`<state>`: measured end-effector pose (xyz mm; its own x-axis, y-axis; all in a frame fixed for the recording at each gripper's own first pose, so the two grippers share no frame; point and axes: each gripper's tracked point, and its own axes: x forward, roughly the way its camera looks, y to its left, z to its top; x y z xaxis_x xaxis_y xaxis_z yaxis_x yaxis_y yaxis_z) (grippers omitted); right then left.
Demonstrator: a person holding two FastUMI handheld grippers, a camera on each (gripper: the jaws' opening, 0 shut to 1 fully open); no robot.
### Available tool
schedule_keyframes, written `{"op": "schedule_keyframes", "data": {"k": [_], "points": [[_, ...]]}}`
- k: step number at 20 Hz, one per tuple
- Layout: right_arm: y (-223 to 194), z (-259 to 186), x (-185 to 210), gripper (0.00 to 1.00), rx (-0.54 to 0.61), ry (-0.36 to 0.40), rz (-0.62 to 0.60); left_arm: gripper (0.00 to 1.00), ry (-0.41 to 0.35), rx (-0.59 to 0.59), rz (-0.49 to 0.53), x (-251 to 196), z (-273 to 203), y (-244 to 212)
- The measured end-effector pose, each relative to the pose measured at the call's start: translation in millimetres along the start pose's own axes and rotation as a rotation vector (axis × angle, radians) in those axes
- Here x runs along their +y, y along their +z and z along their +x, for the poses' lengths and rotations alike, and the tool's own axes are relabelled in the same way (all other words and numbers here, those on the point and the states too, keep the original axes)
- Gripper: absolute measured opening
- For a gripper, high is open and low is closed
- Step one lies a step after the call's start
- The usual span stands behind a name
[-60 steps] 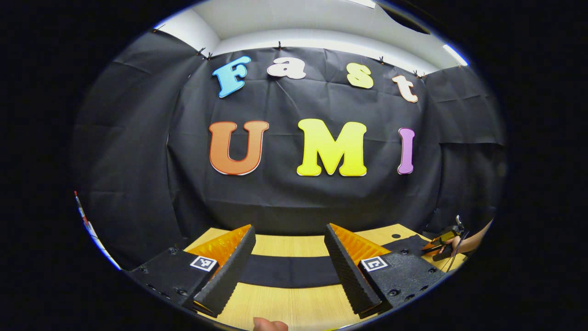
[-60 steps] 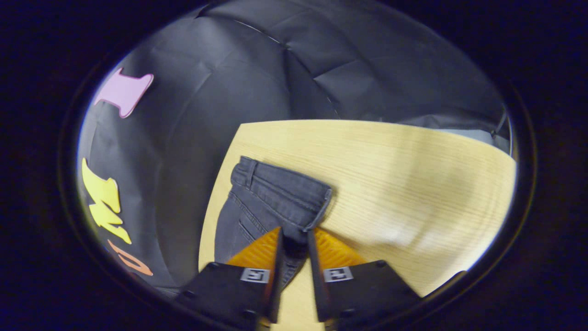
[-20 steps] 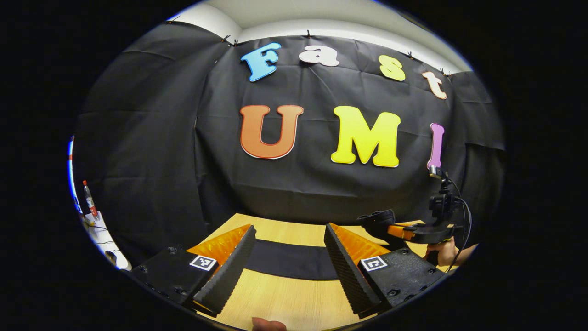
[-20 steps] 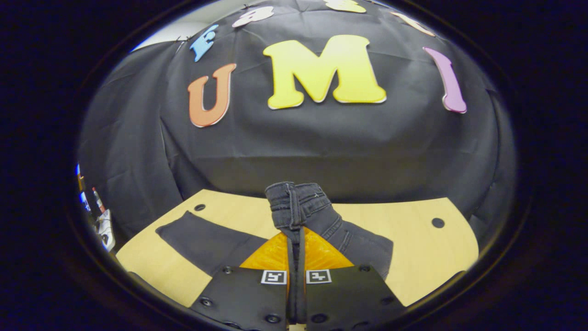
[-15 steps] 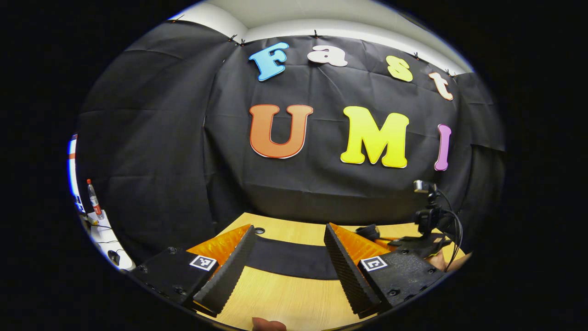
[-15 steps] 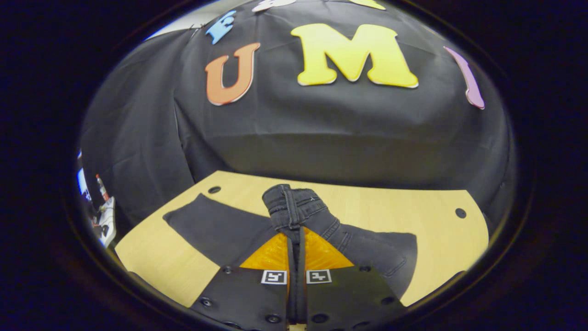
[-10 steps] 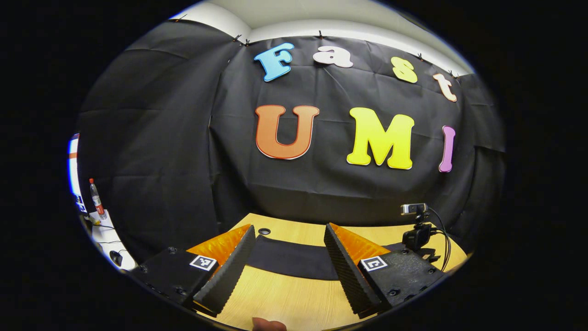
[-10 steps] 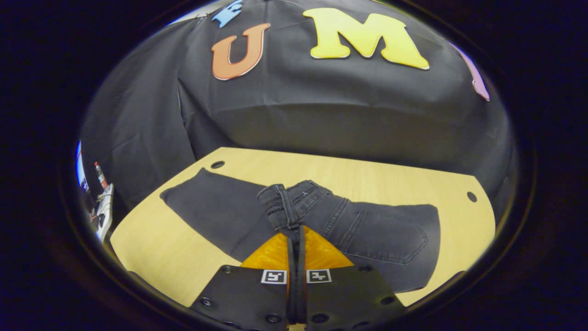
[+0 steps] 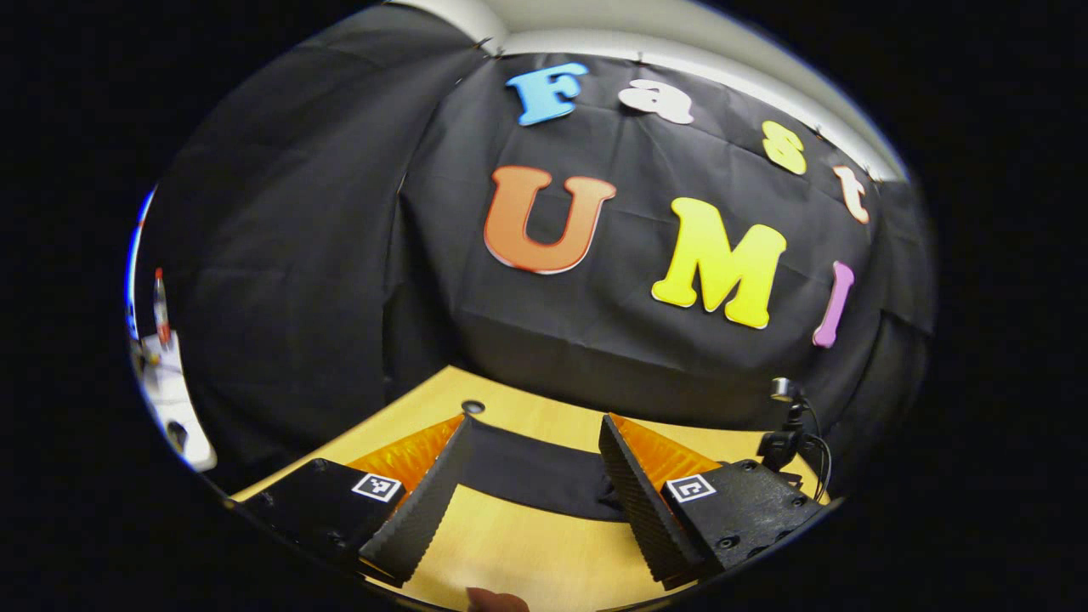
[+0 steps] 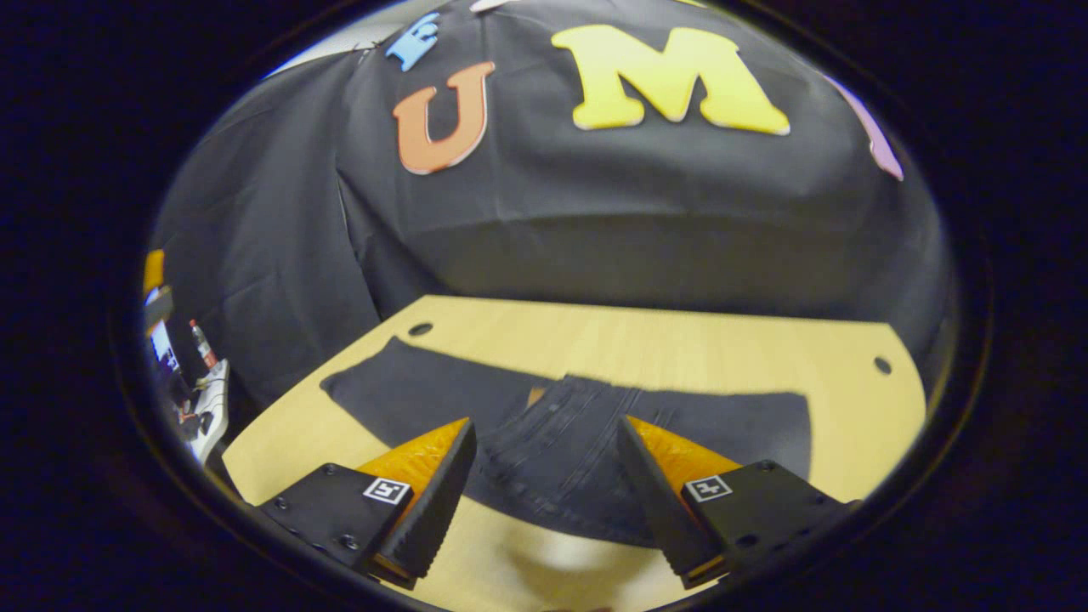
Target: Grasp the waist and the cuffs of the jeans and fold them to make the two legs overlap; first hold the waist and fold one-third of the jeans toward the cuffs, then hold the cuffs and fold the remaining one-third in the same direction to finish folding.
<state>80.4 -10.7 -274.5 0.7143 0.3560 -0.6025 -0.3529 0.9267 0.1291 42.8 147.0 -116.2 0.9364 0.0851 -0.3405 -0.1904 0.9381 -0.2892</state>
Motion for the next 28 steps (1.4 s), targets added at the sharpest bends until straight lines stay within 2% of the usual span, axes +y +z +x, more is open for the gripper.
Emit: {"op": "schedule_keyframes", "data": {"k": [2, 5, 9, 11, 14, 16, 19, 24, 26, 28], "points": [[44, -21, -10, 1.0, -0.095, -0.016, -0.015, 0.98, 0.017, 0.072, -0.157, 12, 19, -23], [110, -57, -32, 0.98, -0.244, -0.064, -0.027, 0.97, 0.035, 0.157, -0.322, 35, 36, -48], [172, -110, -58, 1.0, -0.386, -0.135, -0.03, 0.97, 0.049, 0.212, -0.604, 59, 65, -64], [196, -133, -65, 1.0, -0.437, -0.163, -0.038, 0.98, 0.083, 0.231, -0.748, 75, 82, -76], [224, -161, -79, 0.98, -0.494, -0.208, -0.052, 0.98, 0.174, 0.277, -0.899, 110, 98, -97], [227, -178, -91, 0.98, -0.507, -0.247, -0.057, 1.0, 0.212, 0.291, -0.956, 124, 112, -107], [225, -199, -115, 0.99, -0.516, -0.312, -0.052, 0.98, 0.219, 0.301, -1.043, 137, 128, -109], [220, -219, -154, 1.0, -0.505, -0.401, -0.013, 0.98, 0.268, 0.324, -1.069, 150, 149, -126], [212, -220, -167, 0.98, -0.484, -0.431, -0.01, 0.98, 0.268, 0.311, -1.095, 151, 156, -124], [204, -220, -176, 1.0, -0.459, -0.443, 0.003, 0.98, 0.272, 0.291, -1.099, 152, 167, -122]]}}
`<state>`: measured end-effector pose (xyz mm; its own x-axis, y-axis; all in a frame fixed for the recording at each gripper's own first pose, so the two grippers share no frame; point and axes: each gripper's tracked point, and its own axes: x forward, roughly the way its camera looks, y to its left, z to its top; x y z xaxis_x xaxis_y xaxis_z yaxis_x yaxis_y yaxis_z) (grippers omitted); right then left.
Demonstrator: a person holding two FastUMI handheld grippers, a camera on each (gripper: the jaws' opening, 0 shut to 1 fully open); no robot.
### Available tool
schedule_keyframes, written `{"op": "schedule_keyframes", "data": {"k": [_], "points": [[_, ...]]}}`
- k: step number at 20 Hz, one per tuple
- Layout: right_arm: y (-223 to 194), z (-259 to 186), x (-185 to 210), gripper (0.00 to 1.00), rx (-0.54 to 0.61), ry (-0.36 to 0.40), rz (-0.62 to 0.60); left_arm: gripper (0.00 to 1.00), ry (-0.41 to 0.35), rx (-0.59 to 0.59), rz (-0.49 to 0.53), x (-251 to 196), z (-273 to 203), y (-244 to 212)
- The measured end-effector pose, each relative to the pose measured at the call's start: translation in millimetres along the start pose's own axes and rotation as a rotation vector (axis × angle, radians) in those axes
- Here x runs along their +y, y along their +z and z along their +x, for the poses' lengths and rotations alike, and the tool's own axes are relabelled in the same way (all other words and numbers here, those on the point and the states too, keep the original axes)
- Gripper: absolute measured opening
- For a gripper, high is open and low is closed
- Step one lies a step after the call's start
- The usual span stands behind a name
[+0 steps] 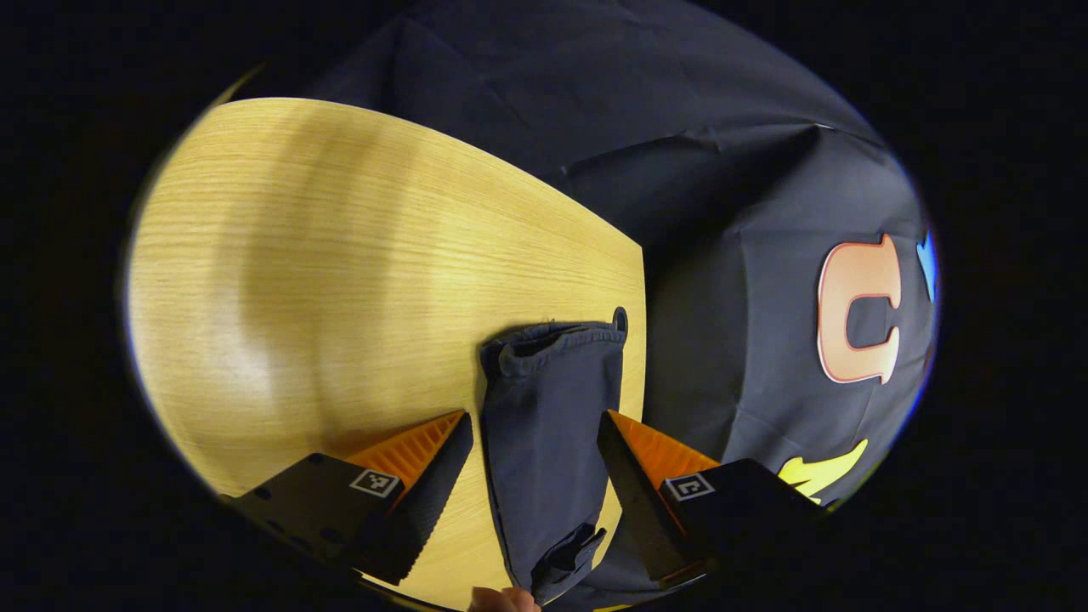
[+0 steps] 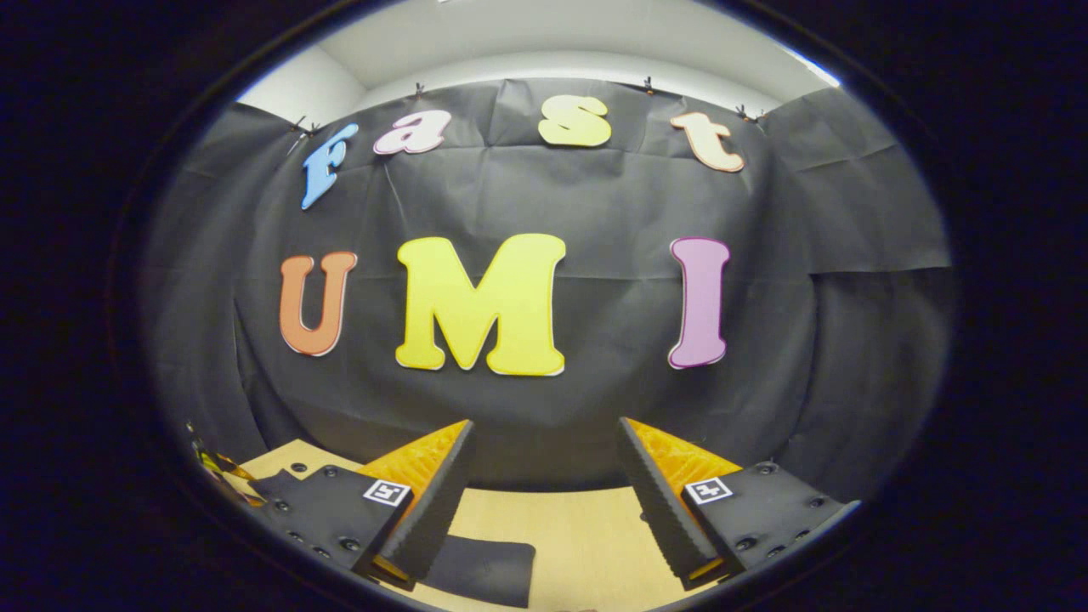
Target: Grasp the waist and the cuffs of the jeans and fold them to make the two legs overlap; first hold the waist and fold one-third of the jeans toward the cuffs, then hold the cuffs and fold the remaining one-third in the same direction to finish folding.
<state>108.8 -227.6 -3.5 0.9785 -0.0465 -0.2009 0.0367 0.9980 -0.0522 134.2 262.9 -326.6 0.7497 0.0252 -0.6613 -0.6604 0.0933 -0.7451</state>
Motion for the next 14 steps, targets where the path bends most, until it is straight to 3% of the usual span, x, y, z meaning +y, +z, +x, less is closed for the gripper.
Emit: {"op": "schedule_keyframes", "data": {"k": [3, 9, 10, 12, 13, 14], "points": [[-6, 1, -8, 1.0, 0.012, -0.016, -0.007, 0.98, -0.016, 0.002, -0.011, -9, 12, 3], [-11, -1, -26, 0.98, 0.046, -0.045, -0.04, 0.96, -0.075, 0.015, -0.135, -22, 30, 8], [-10, -1, -28, 0.98, 0.047, -0.049, -0.039, 1.0, -0.084, 0.017, -0.137, -22, 29, 8], [-11, -1, -32, 0.98, 0.048, -0.055, -0.044, 0.93, -0.064, 0.031, -0.145, -15, 37, 6], [-12, -2, -33, 0.98, 0.055, -0.055, -0.047, 0.87, -0.01, 0.04, -0.152, -2, 39, 4], [-13, -3, -34, 0.98, 0.062, -0.055, -0.052, 0.57, 0.002, 0.042, -0.166, 3, 41, 5]]}}
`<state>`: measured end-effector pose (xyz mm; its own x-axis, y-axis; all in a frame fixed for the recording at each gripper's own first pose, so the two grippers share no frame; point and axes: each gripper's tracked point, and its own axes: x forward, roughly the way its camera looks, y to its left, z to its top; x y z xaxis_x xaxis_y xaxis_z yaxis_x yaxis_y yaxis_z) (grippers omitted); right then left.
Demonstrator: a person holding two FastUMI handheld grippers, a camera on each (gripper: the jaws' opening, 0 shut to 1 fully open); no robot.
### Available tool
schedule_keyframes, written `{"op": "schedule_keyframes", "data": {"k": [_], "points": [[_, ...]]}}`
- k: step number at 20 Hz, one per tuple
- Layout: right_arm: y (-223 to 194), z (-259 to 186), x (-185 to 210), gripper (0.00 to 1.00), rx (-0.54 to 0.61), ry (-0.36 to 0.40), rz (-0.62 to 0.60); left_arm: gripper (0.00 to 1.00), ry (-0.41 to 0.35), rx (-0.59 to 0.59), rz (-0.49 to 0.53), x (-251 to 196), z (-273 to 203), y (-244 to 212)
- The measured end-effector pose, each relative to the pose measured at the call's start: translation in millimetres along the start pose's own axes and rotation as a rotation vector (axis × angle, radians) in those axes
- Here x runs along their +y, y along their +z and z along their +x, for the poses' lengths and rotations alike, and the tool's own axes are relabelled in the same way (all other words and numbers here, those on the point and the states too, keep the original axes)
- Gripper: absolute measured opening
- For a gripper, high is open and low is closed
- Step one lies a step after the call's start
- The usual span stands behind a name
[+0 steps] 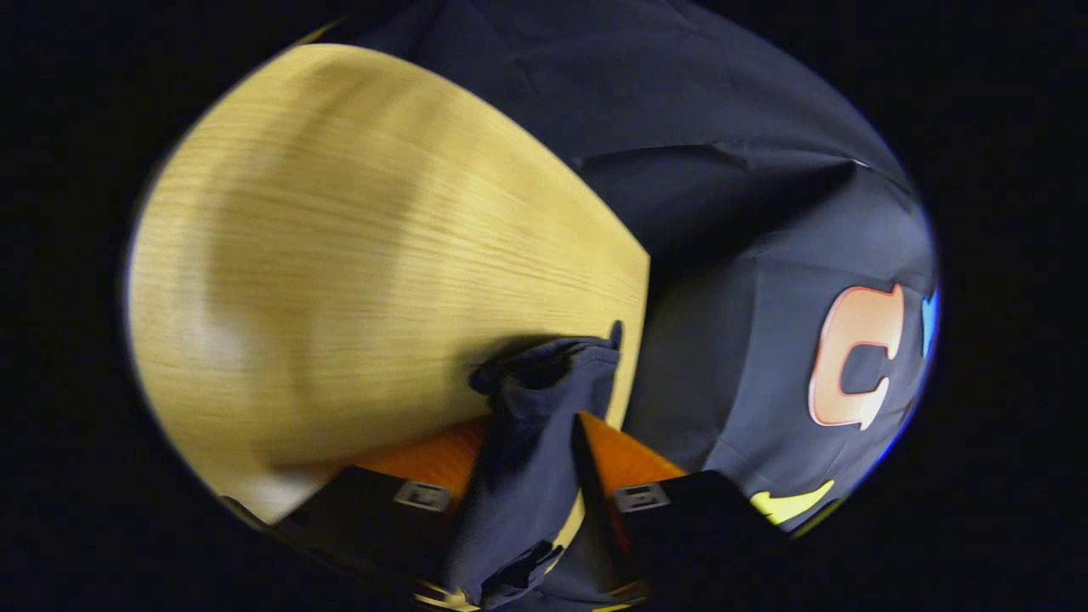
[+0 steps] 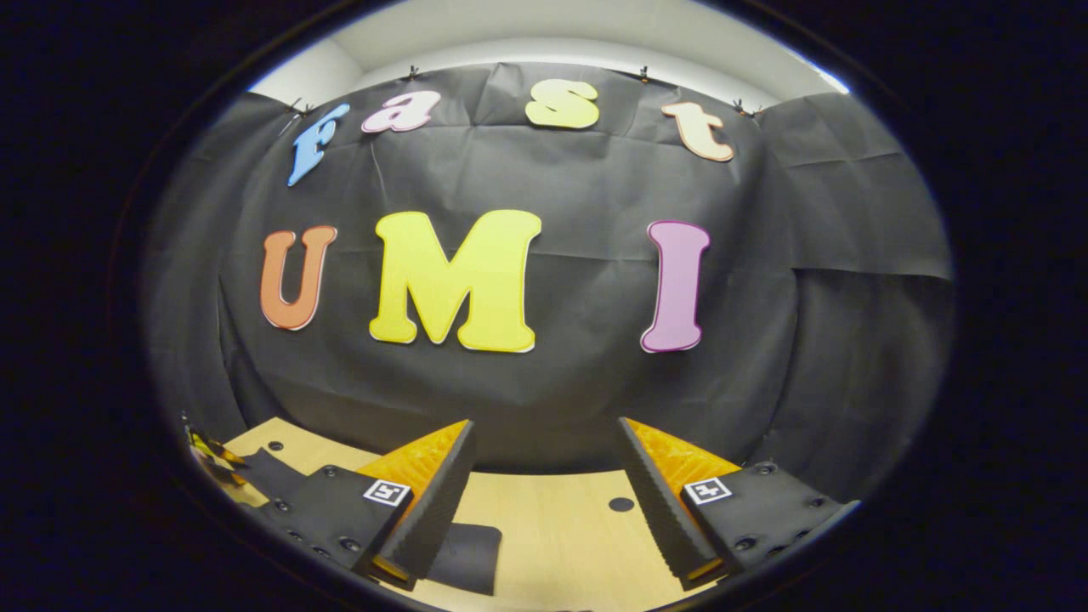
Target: Grasp the waist and the cuffs of the jeans and fold them to make the two legs overlap; first hold the waist and fold one-third of the jeans toward the cuffs, then hold the cuffs and fold the remaining one-third in the same direction to finish folding.
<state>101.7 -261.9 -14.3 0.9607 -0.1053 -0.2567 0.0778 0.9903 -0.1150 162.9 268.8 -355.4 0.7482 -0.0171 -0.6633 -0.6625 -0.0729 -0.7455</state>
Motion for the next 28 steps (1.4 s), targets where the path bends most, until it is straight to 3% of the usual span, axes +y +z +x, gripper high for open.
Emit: {"op": "schedule_keyframes", "data": {"k": [1, 2, 6, 9, 16, 28], "points": [[0, -1, -2, 1.0, 0.002, -0.001, -0.004, 0.28, -0.01, 0.008, -0.01, -1, 0, -2], [2, 0, -1, 1.0, -0.001, -0.004, -0.006, 0.2, -0.015, 0.012, -0.006, -2, -2, -3], [-5, 0, -2, 0.98, 0.024, -0.004, -0.014, 0.07, -0.018, 0.012, -0.006, -6, 1, -4], [-2, -1, -2, 1.0, 0.03, 0.0, -0.013, 0.05, -0.015, 0.014, 0.012, -8, -1, -4], [0, -4, -3, 0.98, 0.031, 0.013, -0.008, 0.05, -0.043, -0.003, 0.189, -45, -16, -18], [2, -21, -27, 1.0, 0.022, 0.023, 0.096, 0.05, -0.184, 0.031, 0.355, -128, -65, -87]]}}
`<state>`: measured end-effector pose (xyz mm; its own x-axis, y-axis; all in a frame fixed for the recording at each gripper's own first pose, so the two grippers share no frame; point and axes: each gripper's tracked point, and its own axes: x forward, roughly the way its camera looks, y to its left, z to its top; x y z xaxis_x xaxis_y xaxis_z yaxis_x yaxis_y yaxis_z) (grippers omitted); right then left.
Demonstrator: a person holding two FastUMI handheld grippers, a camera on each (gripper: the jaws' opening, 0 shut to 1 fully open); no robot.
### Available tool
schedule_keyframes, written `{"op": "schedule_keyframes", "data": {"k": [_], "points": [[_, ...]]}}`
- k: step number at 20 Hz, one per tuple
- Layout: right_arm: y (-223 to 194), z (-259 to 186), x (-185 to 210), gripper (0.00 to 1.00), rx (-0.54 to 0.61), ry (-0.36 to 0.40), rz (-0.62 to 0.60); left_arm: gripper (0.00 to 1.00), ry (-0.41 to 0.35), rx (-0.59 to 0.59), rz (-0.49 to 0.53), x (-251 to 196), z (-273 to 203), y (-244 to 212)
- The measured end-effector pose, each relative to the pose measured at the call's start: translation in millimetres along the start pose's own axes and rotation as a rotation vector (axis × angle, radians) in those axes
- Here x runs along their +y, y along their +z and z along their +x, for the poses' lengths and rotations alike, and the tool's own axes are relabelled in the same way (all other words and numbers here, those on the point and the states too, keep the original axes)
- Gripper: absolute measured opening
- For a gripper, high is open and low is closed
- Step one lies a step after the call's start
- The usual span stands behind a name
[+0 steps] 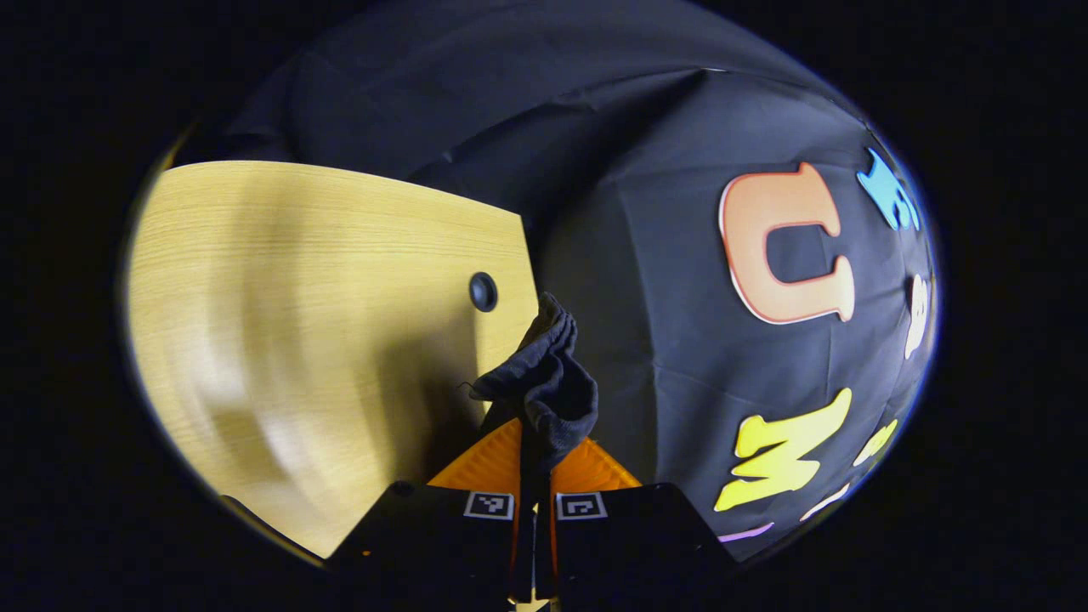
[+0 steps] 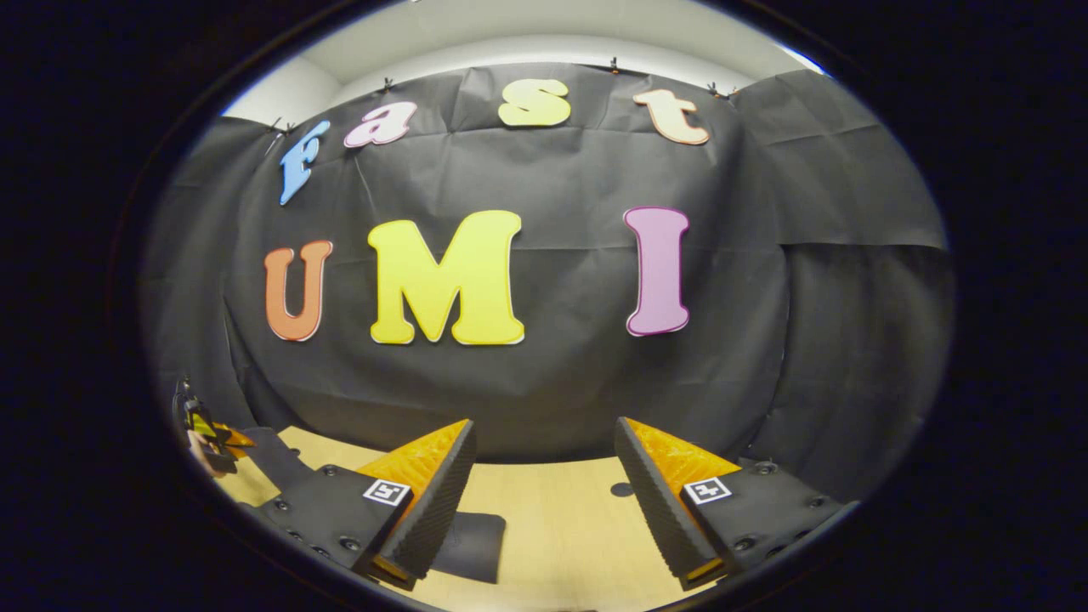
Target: Grasp the waist and the cuffs of the jeans and fold them to make the two legs overlap; first hold the waist and fold one-third of the jeans toward the cuffs, then hold the cuffs and fold the remaining one-third in the same direction to finish folding.
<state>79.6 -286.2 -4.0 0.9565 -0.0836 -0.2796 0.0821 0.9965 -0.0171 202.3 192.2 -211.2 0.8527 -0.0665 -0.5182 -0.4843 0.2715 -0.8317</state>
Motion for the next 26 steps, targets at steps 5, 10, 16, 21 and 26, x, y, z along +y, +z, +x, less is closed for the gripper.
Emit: {"op": "schedule_keyframes", "data": {"k": [5, 10, 16, 21, 26], "points": [[5, -11, -20, 1.0, -0.012, -0.021, 0.041, 0.04, -0.041, 0.029, 0.051, -36, -14, -30], [-1, -28, -59, 0.98, -0.017, -0.046, 0.108, 0.04, -0.089, 0.069, 0.125, -69, -24, -67], [-3, -38, -70, 0.98, -0.016, -0.065, 0.111, 0.05, -0.117, 0.121, 0.18, -96, -27, -113], [-9, -57, -90, 1.0, -0.017, -0.065, 0.106, 0.04, -0.126, 0.131, 0.266, -111, -30, -146], [-14, -70, -90, 1.0, -0.011, -0.042, 0.073, 0.04, -0.127, 0.128, 0.432, -121, -27, -191]]}}
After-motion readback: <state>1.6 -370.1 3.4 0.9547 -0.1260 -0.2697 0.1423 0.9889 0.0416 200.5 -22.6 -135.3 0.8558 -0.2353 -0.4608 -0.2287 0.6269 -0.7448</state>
